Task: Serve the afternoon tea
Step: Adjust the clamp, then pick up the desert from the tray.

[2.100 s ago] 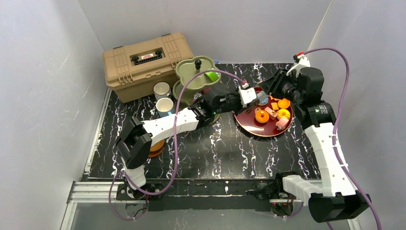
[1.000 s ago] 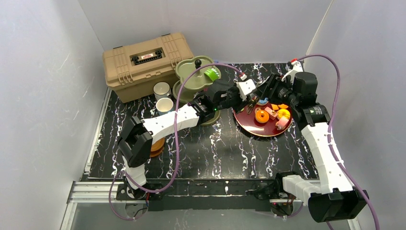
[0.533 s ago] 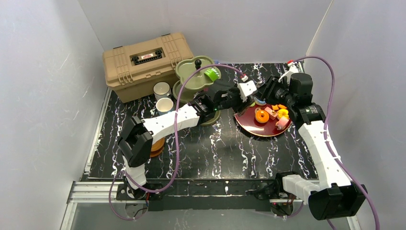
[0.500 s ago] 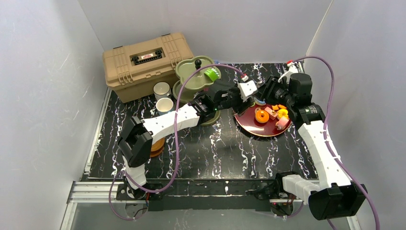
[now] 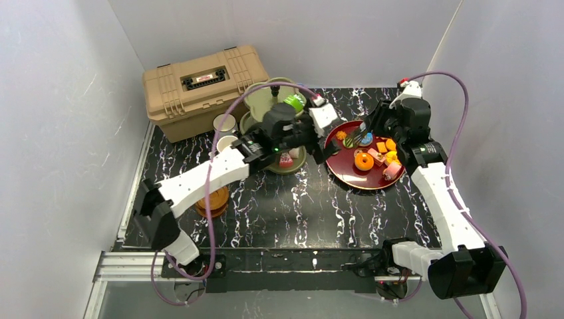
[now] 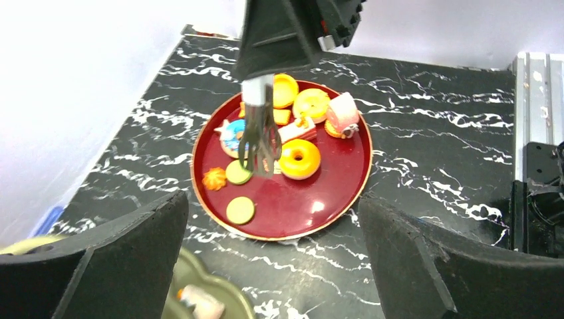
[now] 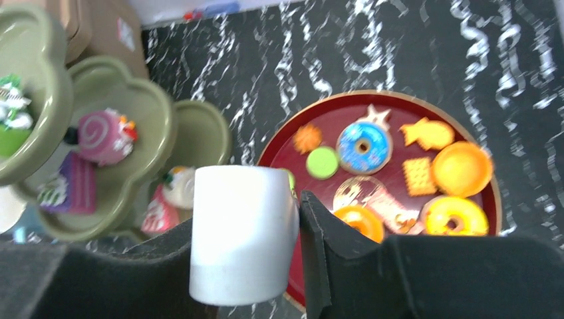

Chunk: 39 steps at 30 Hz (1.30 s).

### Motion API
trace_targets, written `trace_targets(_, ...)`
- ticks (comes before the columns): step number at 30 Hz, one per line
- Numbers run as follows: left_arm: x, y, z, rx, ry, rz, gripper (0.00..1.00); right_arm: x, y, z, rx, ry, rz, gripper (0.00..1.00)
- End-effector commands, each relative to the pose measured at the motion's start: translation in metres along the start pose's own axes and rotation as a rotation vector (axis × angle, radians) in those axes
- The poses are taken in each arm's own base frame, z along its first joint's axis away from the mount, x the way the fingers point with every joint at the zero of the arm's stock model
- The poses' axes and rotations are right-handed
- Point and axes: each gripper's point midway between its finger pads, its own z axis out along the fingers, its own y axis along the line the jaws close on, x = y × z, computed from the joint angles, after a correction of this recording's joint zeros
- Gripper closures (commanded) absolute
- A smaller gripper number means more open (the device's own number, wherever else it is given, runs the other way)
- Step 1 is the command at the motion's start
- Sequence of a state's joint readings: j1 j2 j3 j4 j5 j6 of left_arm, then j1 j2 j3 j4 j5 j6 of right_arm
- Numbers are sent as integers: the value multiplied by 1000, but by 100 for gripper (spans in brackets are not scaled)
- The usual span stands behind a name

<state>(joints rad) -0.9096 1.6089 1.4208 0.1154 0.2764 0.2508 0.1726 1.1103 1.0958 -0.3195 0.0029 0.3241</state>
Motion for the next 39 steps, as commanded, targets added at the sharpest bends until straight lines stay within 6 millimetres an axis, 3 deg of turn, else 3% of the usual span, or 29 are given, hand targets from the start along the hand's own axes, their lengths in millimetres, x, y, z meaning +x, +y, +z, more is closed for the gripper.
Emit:
trace_targets(1, -12, 25, -51, -68, 9, -76, 2, -49, -17, 11, 101, -214, -104, 59)
trace_targets(7, 3, 44, -86, -135, 39, -106, 2, -52, -29, 36, 144, -235, -132, 53)
trace_targets(15, 8, 62, -116, -211, 52, -146, 2, -58, -35, 57, 163, -268, -155, 48)
trace_targets(27, -1, 77, -134, -268, 22, -160, 2, -30, -58, 81, 217, -198, -186, 41)
trace_targets(39, -13, 86, -144, -298, -6, -166, 2, -23, -71, 91, 243, -185, -203, 41)
